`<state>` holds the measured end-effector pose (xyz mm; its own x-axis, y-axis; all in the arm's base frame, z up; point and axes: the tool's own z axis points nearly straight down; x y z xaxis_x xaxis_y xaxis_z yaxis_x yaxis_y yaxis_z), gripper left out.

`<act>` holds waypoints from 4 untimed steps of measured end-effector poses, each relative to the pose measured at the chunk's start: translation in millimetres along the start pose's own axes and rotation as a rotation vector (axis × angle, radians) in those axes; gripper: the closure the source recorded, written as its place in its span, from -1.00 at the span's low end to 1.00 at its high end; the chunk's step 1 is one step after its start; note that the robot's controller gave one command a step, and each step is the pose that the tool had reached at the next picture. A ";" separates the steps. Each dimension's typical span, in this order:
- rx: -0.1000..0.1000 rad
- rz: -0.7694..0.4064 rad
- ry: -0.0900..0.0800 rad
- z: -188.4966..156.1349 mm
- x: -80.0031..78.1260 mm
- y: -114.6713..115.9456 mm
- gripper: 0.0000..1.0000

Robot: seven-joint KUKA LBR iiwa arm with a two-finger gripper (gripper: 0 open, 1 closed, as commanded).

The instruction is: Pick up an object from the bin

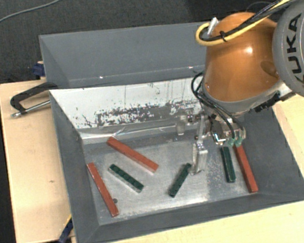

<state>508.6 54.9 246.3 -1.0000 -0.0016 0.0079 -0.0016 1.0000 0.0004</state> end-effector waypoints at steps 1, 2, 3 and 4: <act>0.001 -0.320 -0.004 98.0 -6.8 -59.3 -1.00; 0.000 -0.614 -0.003 177.3 -11.0 -32.8 -1.00; 0.001 -0.612 -0.007 175.6 -12.2 -33.3 1.00; 0.006 -0.767 -0.025 -7.5 -57.0 0.5 1.00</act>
Offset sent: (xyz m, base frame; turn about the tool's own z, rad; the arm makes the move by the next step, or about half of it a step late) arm 0.0064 -0.0591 -0.0974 -0.3221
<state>565.6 55.5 253.3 -0.7190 -0.6949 -0.0147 -0.6948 0.7191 -0.0090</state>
